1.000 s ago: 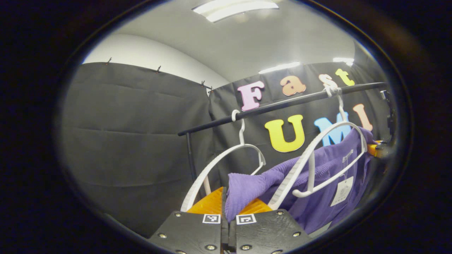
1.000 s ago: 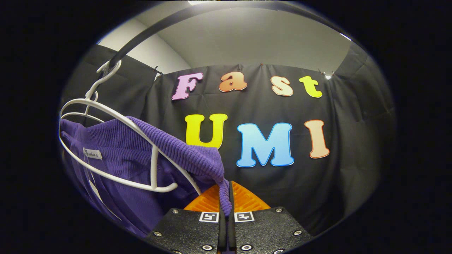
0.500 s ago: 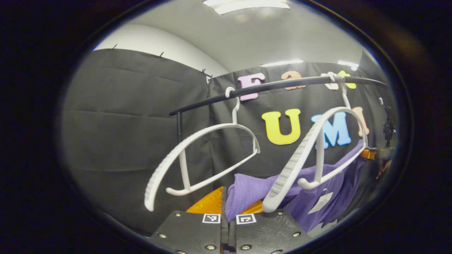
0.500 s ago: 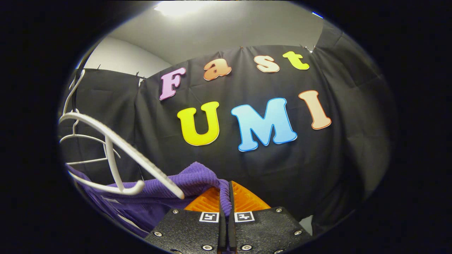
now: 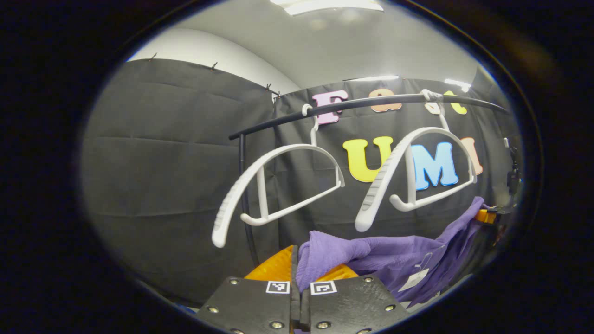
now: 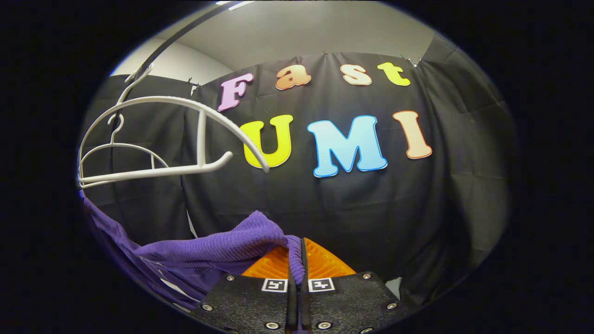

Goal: Grasp the clothes on the hanger with both hands and then place them into the laundry hamper below.

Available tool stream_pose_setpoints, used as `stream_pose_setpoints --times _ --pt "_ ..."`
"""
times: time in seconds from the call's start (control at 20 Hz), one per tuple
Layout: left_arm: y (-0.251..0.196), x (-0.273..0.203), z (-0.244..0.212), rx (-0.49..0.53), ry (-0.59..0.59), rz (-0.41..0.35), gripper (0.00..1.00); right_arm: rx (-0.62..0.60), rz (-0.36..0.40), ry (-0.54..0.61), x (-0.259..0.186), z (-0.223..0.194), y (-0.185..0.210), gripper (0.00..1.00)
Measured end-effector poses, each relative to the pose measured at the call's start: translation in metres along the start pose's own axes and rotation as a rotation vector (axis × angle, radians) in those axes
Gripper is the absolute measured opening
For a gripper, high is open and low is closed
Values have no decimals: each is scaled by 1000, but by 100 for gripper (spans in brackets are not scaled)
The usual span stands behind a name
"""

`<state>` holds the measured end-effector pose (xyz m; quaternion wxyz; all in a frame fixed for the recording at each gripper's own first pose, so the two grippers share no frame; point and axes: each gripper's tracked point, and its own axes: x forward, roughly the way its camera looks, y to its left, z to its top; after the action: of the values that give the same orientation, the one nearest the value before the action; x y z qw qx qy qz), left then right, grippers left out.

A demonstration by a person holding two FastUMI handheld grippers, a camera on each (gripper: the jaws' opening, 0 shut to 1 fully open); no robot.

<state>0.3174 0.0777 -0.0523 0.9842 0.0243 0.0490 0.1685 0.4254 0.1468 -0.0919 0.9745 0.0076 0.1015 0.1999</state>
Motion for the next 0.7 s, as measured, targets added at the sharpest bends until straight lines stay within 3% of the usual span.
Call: stream_pose_setpoints --times 0.1,0.2,0.6,0.65,0.7 --pt "-2 -4 -4 -7 5 -17 6 -13 -6 2 -19 -2 6 2" --pt "-2 -11 -8 -15 11 -42 1 -20 -5 3 -38 -3 16 2" --pt "5 -68 0 -38 -3 -168 1 -14 2 -35 -124 17 60 2" --pt "6 -75 6 -34 -13 -189 6 -13 3 -43 -135 21 64 2" --pt "2 -82 12 -36 -26 -210 1 -12 4 -53 -145 24 70 2"
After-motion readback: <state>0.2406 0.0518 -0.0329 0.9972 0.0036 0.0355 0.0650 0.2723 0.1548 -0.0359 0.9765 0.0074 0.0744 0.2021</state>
